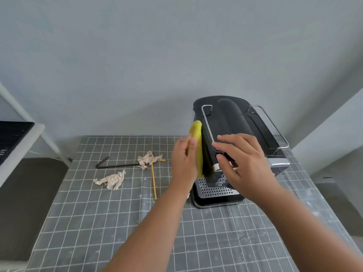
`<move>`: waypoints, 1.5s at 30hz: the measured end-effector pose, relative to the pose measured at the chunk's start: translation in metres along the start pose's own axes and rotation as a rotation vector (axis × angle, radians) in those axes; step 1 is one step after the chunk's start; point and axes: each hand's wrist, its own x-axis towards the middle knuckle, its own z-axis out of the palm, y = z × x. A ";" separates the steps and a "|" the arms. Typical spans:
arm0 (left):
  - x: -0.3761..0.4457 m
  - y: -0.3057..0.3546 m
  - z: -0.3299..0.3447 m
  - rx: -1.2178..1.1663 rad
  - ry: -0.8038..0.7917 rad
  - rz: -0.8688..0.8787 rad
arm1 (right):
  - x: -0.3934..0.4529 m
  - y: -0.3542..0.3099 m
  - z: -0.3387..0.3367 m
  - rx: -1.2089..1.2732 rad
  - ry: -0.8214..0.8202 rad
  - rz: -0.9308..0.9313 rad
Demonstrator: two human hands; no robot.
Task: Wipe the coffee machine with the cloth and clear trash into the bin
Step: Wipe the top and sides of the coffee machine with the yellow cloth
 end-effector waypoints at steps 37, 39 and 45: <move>0.054 -0.098 0.008 -0.081 -0.143 -0.263 | 0.021 -0.023 0.036 -0.084 0.027 0.229; 0.044 -0.097 0.010 -0.092 -0.104 -0.289 | 0.021 -0.023 0.036 -0.083 0.030 0.229; 0.049 -0.055 0.017 -0.091 -0.053 -0.127 | 0.021 -0.022 0.036 -0.085 0.017 0.243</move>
